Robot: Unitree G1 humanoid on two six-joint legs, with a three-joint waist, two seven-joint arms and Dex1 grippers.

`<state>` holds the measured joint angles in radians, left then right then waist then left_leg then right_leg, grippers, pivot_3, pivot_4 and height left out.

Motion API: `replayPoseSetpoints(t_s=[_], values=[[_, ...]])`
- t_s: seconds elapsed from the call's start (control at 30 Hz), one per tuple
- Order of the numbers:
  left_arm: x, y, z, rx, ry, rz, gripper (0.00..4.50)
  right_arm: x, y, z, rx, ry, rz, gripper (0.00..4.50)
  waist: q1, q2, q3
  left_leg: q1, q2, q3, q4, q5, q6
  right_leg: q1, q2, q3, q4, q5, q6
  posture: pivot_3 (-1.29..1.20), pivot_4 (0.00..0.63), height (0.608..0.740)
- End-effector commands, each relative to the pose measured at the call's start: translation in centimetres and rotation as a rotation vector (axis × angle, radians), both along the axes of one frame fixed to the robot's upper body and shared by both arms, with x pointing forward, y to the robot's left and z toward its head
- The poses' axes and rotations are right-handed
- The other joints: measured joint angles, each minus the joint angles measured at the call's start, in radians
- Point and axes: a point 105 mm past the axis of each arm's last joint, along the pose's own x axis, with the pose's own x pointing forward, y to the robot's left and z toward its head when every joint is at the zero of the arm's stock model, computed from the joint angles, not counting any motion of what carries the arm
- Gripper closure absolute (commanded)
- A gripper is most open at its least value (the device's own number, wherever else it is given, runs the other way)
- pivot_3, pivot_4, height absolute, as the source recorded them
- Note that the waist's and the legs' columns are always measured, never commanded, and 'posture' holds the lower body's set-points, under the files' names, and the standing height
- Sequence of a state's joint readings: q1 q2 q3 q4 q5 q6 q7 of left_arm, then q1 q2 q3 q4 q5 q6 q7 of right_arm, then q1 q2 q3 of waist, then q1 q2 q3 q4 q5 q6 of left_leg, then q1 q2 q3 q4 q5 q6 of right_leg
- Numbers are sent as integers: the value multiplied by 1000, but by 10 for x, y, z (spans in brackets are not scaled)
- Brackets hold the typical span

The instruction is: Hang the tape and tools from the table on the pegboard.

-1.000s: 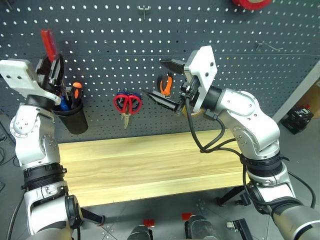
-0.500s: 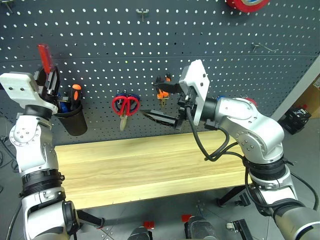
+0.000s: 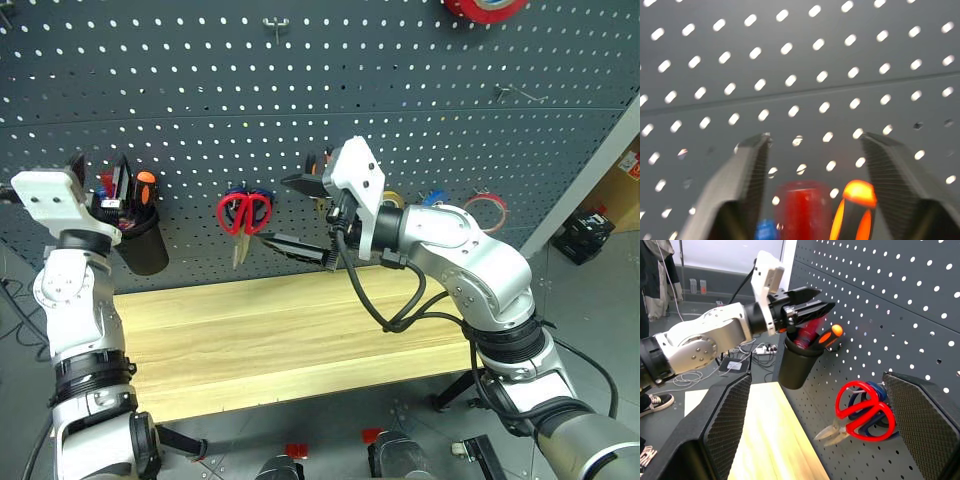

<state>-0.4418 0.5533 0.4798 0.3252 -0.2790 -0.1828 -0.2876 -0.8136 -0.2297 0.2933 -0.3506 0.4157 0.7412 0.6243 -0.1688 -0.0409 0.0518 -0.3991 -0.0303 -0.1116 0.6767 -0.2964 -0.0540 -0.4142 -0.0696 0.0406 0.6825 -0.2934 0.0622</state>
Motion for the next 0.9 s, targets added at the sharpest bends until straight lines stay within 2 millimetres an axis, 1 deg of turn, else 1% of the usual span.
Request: replayPoseSetpoints(t_s=[0.03, 0.07, 0.13, 0.17, 0.2, 0.23, 0.27, 0.3, 0.37, 0.43, 0.5, 0.53, 0.6, 0.67, 0.73, 0.8, 0.87, 0.9], values=[[-15, -17, 48, 16, -157, -13, 497, -4, -7, 11, 31, -50, 4, 0, 2, -1, 0, 0, 0, 0, 0, 0, 0, 0, 0, 0, 0, 0, 0, -82, 37, 740], [-16, -26, 52, -7, -159, -39, 497, -4, -10, 11, 30, -51, 1, 0, 3, -1, 0, 0, -1, -1, 0, 0, 0, 0, -1, 0, 0, 0, 0, -76, 38, 740], [-17, -59, 63, -6, -146, -145, 497, -4, -18, 7, 15, -60, -11, 0, 6, 0, -1, 0, -2, -1, 1, -1, 1, 2, -1, 0, 0, 0, 0, -64, 37, 740], [-19, -72, 64, -10, -127, -183, 497, -5, -22, 6, 12, -56, -13, 0, 9, 0, -1, 0, -3, -2, 1, -1, 2, 3, -2, 0, 0, 0, 0, -52, 36, 740], [-19, -86, 59, -21, -77, -221, 497, -7, -26, 4, 12, -46, -10, 0, 11, 0, -2, 1, -5, -3, 1, -2, 3, 4, -2, 0, 0, 0, 0, -52, 36, 740], [-20, -95, 52, -54, -29, -258, 497, -8, -30, 2, 12, -36, -8, 0, 11, 2, -3, 2, -6, -3, 1, -2, 3, 5, -2, 0, 0, 0, 0, -52, 36, 740], [-22, -102, 46, -76, 7, -293, 497, -9, -32, 1, 11, -29, -7, 0, 11, 5, -4, 3, -8, -2, 1, -2, 4, 6, -2, 1, 0, 0, 0, -52, 36, 740], [-25, -107, 40, -43, 39, -290, 497, -10, -34, -2, 9, -23, -7, 0, 12, 8, -7, 5, -8, -1, 1, -3, 6, 8, -3, 1, 0, 0, 0, -31, 37, 740], [-27, -110, 18, -48, 146, -277, 497, -11, -38, -7, 6, -10, -9, 0, 13, 11, -9, 9, -9, 1, 1, -4, 7, 10, -3, 3, 0, 0, 0, -31, 37, 740], [-30, -110, -2, -15, 237, -233, 497, -11, -41, -11, 2, 0, -18, 0, 15, 13, -9, 11, -9, 3, 0, -4, 8, 11, 0, 3, 0, 0, 1, -31, 37, 740], [-36, -114, -19, -26, 287, -258, 497, -9, -46, -15, 21, 10, -50, 0, 23, 13, -10, 12, -10, 3, 0, -4, 7, 11, 1, 3, 0, 0, 1, -18, 34, 740], [-37, -114, -27, -33, 326, -255, 497, -7, -48, -16, 40, 14, -78, 0, 28, 13, -10, 12, -10, 3, 0, -4, 7, 12, 1, 3, 0, 0, 1, -18, 34, 740], [-39, -110, -43, -18, 373, -228, 497, 5, -59, -25, 81, 21, -183, 0, 37, 13, -10, 13, -10, 3, 0, -4, 7, 12, 1, 3, -1, 0, 1, -14, 32, 740], [-42, -106, -60, -38, 417, -218, 497, 16, -73, -43, 90, 13, -306, 0, 57, 13, -10, 15, -10, 3, 0, -4, 7, 15, 0, 3, -1, 0, 1, -11, 21, 740], [-47, -106, -70, -37, 417, -230, 497, 24, -88, -62, 115, 23, -418, 0, 75, 13, -12, 19, -10, 3, 0, -5, 9, 20, -1, 4, -2, 0, 1, -11, 21, 740], [-51, -101, -80, -50, 423, -209, 497, 27, -100, -80, 135, 37, -495, 0, 93, 14, -12, 25, -12, 4, 0, -6, 10, 26, -1, 4, -4, 0, 1, -6, 13, 740], [-55, -96, -91, -54, 441, -176, 497, 24, -107, -95, 147, 48, -536, 0, 113, 14, -12, 28, -13, 6, -1, -6, 11, 29, 0, 4, -4, -1, 1, -4, 5, 740], [-57, -94, -96, -65, 441, -170, 497, 23, -109, -101, 150, 53, -553, 0, 113, 14, -12, 31, -12, 6, -1, -7, 11, 30, 1, 4, -4, -1, 1, 1, 0, 740]])
